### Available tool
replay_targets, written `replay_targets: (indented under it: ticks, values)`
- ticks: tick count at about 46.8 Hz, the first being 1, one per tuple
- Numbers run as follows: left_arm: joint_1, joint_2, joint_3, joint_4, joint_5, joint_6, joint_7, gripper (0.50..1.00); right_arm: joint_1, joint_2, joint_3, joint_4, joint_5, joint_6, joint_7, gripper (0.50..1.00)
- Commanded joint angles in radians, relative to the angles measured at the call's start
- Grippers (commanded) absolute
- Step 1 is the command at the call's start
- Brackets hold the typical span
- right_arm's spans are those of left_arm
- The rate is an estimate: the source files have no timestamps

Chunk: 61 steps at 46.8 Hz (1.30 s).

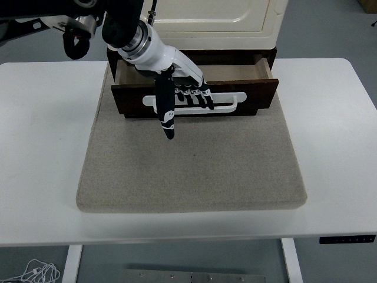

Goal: Open the drawer under the combination cabinet

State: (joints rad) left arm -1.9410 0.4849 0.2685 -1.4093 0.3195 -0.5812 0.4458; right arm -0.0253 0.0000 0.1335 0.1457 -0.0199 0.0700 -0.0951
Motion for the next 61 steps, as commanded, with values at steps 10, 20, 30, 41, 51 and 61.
replay_targets:
  ticks: [10,20,30,41,51,61]
  values:
    - [-0.009,0.009,-0.043,-0.011,-0.008,-0.03,0.001,1.0,-0.001,0.0,0.0,0.0,0.0,-0.001,0.0,0.928]
    - [-0.015,0.015,-0.112,-0.013,-0.011,-0.03,0.001,1.0,-0.001,0.0,0.0,0.0,0.0,-0.001,0.0,0.926]
    - [-0.01,0.034,-0.297,-0.023,-0.043,-0.03,-0.024,1.0,-0.001,0.0,0.0,0.0,0.0,-0.001,0.0,0.928]
    - [0.005,0.032,-0.555,0.024,-0.094,-0.03,-0.143,1.0,0.001,0.0,0.0,0.0,0.0,-0.001,0.0,0.928]
    - [-0.003,0.018,-0.707,0.167,-0.094,0.26,-0.352,1.0,-0.001,0.0,0.0,0.0,0.0,0.001,0.0,0.926]
    - [0.002,0.02,-0.836,0.348,-0.096,0.477,-0.467,1.0,0.001,0.0,0.0,0.0,0.0,-0.001,0.0,0.926]
